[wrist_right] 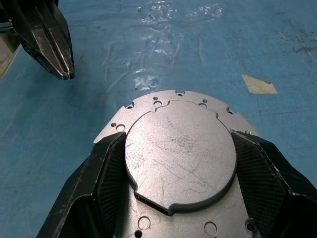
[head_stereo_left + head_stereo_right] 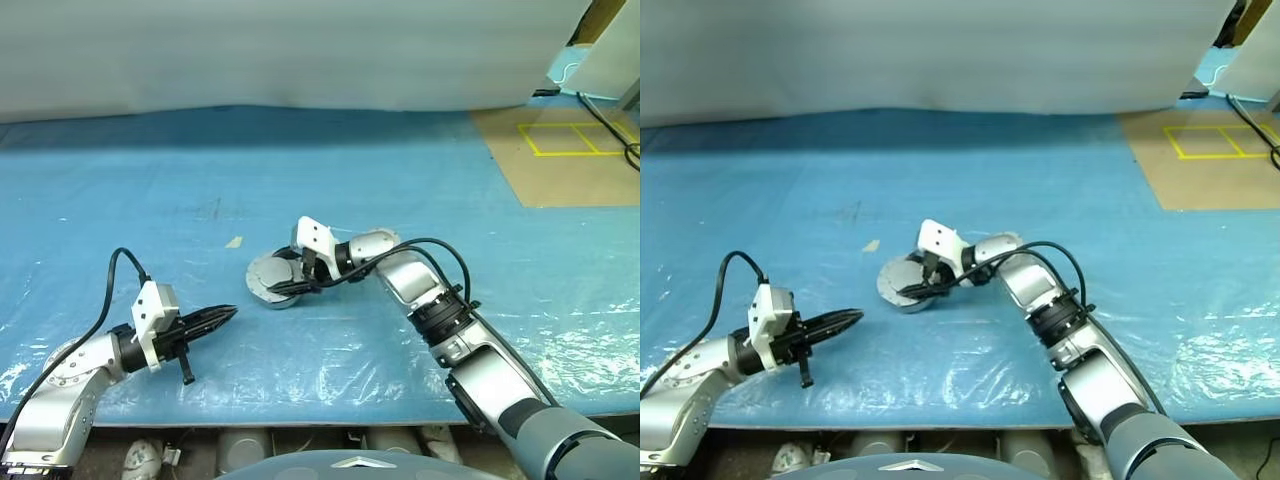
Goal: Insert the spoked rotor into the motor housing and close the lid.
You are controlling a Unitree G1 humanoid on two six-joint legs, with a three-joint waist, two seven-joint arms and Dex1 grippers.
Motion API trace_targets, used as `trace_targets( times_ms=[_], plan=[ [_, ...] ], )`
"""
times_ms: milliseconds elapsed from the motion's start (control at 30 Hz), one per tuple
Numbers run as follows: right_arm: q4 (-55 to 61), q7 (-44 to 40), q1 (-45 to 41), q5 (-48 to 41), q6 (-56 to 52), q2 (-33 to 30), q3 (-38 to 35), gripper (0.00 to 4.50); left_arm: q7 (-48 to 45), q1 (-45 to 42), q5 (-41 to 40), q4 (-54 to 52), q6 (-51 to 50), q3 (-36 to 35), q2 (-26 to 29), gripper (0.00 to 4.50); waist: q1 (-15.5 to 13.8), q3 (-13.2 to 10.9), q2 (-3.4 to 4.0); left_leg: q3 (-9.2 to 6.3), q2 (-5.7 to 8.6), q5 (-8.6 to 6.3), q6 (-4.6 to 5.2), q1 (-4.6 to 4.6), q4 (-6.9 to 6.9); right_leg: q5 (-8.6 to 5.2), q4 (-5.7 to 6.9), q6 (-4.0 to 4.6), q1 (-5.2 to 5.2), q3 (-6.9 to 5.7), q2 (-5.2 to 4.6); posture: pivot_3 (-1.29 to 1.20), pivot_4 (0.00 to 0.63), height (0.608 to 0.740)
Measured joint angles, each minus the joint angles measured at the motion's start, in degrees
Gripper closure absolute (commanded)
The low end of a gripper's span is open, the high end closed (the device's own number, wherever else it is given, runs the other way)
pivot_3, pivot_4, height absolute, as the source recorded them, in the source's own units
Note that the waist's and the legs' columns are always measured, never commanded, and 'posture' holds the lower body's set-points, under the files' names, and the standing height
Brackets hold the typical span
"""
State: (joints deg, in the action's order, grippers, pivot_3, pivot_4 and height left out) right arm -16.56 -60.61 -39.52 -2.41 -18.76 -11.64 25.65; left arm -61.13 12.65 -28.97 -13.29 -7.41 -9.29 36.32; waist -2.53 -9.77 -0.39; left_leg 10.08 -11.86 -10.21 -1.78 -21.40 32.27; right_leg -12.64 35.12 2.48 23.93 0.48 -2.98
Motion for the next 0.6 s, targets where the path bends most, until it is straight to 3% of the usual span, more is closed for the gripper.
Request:
trace_targets(
  times_ms=[333, 600],
  plan=[
    [-3.8, 1.2, 0.1, 1.5, 6.3, 0.2, 0.7, 1.55, 0.0, -1.2, 0.2, 0.7, 0.0, 0.9, -0.2, 4.50, 0.1, 0.0, -0.01, 0.01, 0.00, -0.01, 0.01, 0.44, 0.00, -0.01, 0.10, 0.00, -0.34, 0.08, 0.00, 0.00, 0.150, 0.740],
    [-9.2, 4.0, -0.3, 2.1, 7.2, 2.9, -0.1, 1.55, -0.3, -4.6, 1.6, 4.1, 1.5, 1.5, -0.5, 4.50, 0.1, 0.2, -0.01, -0.06, 0.02, -0.03, 0.01, 1.45, -0.17, -0.28, 0.13, -0.47, -1.03, 0.16, -0.09, 0.00, 0.150, 0.740]
  ],
)
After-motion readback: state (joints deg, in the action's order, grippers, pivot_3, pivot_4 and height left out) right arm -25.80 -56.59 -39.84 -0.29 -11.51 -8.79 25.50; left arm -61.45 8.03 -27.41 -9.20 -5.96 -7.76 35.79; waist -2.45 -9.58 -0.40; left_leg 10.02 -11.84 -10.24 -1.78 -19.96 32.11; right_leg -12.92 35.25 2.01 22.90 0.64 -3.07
